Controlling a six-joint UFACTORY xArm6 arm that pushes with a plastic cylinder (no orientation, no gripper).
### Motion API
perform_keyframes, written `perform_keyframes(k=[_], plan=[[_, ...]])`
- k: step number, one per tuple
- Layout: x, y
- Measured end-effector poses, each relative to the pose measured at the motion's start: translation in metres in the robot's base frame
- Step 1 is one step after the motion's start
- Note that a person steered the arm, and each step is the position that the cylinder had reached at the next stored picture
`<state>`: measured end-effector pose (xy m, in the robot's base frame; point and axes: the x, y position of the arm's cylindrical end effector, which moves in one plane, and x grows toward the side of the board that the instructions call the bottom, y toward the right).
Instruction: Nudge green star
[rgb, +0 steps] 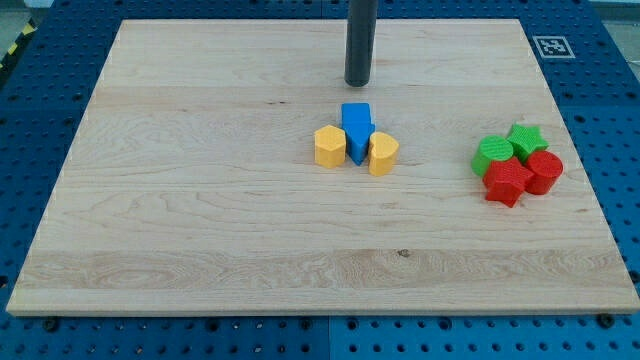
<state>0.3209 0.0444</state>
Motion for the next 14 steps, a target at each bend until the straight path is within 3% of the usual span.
perform_keyframes(k=[2, 4, 7, 10, 12, 13, 14], plan=[[0.009, 0.033], [0.075, 0.106], [0.149, 0.159], [0.186, 0.161], [0.236, 0.158], [0.239, 0.155], [0.198, 0.150]])
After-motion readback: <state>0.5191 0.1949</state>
